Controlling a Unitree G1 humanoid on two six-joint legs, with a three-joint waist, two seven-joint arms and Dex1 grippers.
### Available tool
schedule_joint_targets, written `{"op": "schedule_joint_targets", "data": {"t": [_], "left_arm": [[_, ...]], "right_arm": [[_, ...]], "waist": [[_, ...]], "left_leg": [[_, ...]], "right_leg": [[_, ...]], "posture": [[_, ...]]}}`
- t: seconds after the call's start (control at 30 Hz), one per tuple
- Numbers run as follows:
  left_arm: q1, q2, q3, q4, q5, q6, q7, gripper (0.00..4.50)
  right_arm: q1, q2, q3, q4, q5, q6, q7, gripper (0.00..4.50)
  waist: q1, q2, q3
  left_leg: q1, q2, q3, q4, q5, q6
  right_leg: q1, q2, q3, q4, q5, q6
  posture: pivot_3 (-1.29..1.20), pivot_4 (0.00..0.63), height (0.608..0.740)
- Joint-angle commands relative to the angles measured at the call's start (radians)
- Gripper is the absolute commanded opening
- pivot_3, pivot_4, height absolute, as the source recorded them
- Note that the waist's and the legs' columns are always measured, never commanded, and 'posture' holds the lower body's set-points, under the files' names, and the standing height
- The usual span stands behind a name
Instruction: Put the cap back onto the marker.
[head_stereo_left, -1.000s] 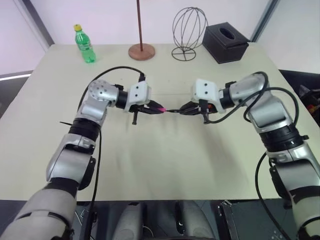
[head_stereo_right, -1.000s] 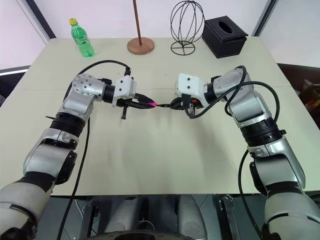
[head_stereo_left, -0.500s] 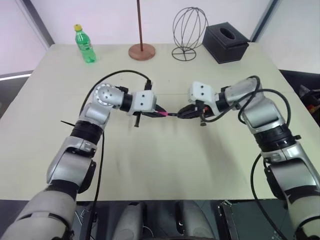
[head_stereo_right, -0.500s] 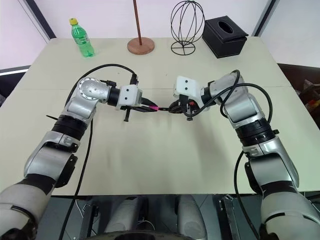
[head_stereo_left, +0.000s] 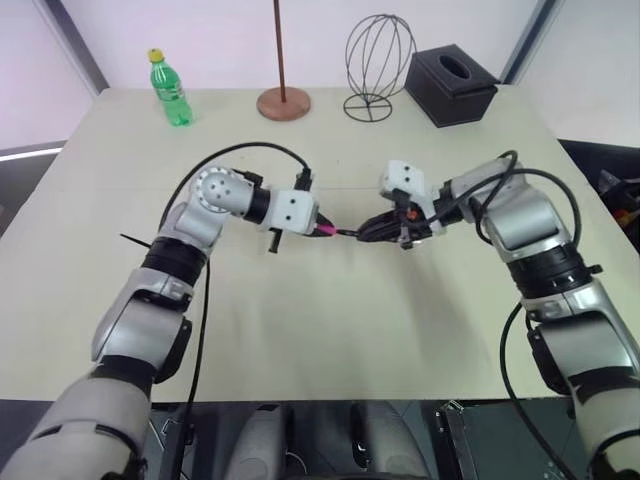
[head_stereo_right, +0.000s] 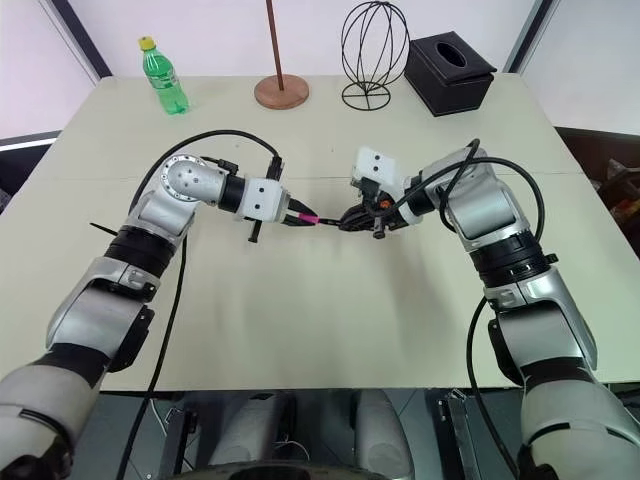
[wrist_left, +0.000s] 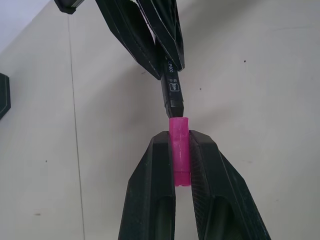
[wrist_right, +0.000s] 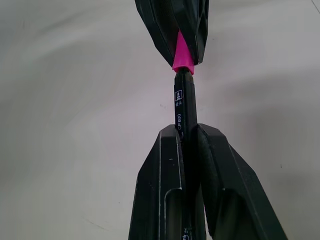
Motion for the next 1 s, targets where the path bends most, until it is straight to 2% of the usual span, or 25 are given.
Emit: {"op": "schedule_joint_targets", "data": {"t": [0.03, 0.47, 0.8, 1.0], "left_arm": [[-0.022, -0.025, -0.022, 0.031, 0.007, 0.017, -0.013, 0.08], [-0.058, -0.098, -0.039, 0.115, 0.023, -0.086, -0.025, 0.08], [-0.061, -0.141, -0.053, 0.177, 0.096, -0.204, 0.048, 0.08], [-0.075, -0.171, -0.051, 0.214, 0.148, -0.254, 0.147, 0.08]], "right_arm": [[-0.069, 0.037, -0.035, -0.062, 0.08, 0.012, 0.03, 0.0], [-0.072, 0.085, -0.008, -0.073, 0.096, 0.039, 0.063, 0.0], [-0.084, 0.113, -0.012, -0.085, 0.114, 0.067, 0.049, 0.0], [-0.104, 0.143, -0.046, -0.083, 0.152, 0.132, 0.03, 0.0]], "waist": [[0.0, 0.0, 0.0], [0.0, 0.0, 0.0], [0.0, 0.0, 0.0], [0.001, 0.0, 0.0]], "left_leg": [[0.0, 0.0, 0.0, 0.0, 0.0, 0.0], [0.0, -0.001, 0.0, 0.0, 0.0, 0.0], [0.0, -0.001, 0.0, 0.0, 0.0, 0.0], [0.0, -0.001, 0.0, 0.0, 0.0, 0.0]], "right_leg": [[0.0, 0.0, 0.0, 0.0, 0.0, 0.0], [0.0, 0.0, 0.0, 0.0, 0.0, 0.0], [0.0, 0.0, 0.0, 0.0, 0.0, 0.0], [0.0, 0.0, 0.0, 0.0, 0.0, 0.0]], "posture": [[0.0, 0.15, 0.74], [0.0, 0.15, 0.74], [0.0, 0.15, 0.74], [0.0, 0.15, 0.74]]}}
